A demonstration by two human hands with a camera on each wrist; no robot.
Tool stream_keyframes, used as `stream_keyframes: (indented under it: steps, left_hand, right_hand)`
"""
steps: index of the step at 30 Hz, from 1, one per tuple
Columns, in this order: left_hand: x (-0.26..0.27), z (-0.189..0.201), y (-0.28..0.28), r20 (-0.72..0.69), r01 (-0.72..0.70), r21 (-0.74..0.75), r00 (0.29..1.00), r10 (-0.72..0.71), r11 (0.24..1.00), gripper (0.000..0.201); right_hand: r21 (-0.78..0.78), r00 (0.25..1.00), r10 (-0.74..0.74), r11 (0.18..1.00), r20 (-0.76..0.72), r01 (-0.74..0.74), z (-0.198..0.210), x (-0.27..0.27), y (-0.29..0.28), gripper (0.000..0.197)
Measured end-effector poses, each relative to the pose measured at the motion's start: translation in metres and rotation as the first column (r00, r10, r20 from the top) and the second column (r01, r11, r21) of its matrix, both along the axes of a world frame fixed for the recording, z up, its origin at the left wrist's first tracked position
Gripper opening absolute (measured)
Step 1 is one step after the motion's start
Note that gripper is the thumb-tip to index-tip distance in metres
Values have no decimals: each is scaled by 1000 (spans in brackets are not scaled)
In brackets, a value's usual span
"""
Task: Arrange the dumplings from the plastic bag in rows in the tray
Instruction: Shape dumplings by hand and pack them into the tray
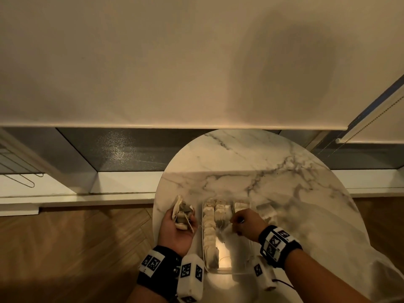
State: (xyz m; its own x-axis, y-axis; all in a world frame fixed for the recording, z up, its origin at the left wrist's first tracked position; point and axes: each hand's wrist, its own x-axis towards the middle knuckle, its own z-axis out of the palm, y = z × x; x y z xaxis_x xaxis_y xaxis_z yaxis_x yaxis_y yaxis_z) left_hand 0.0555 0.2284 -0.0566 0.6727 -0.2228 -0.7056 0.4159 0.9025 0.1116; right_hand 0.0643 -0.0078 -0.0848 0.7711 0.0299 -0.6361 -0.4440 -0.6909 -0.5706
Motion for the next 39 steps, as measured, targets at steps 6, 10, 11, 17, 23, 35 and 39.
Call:
stream_keyframes:
  steps: [6,10,11,17,23,35,39]
  left_hand:
    - [-7,0,2,-8,-24,-10,1000,24,1000,20]
    - [-10,-7,5,-42,-33,-8,999,33,999,23]
    - [-10,-9,6,-51,-34,-2,998,34,999,23]
    - [-13,-8,-1,-68,-2,15,998,3,1000,18]
    - [-13,-3,-23,-77,251,-35,964,-253,967,24]
    - [-14,2,-56,16,340,29,940,-341,940,28]
    - [-15,9,-54,16,339,37,940,-340,940,31]
  right_hand:
    - [9,997,-20,1000,-69,21,-14,11,12,26]
    - [56,993,-99,993,-65,103,-17,10,14,23]
    - [92,989,-136,986,-65,142,-15,10,14,23]
    - [512,862,-465,700,-203,498,15,-6,10,14]
    - [728,783,-496,364,-376,581,53,-17,10,17]
    - [679,900,-429,684,79,266,74,-47,23,24]
    - [591,920,-344,788,189,173,66,-52,24,28]
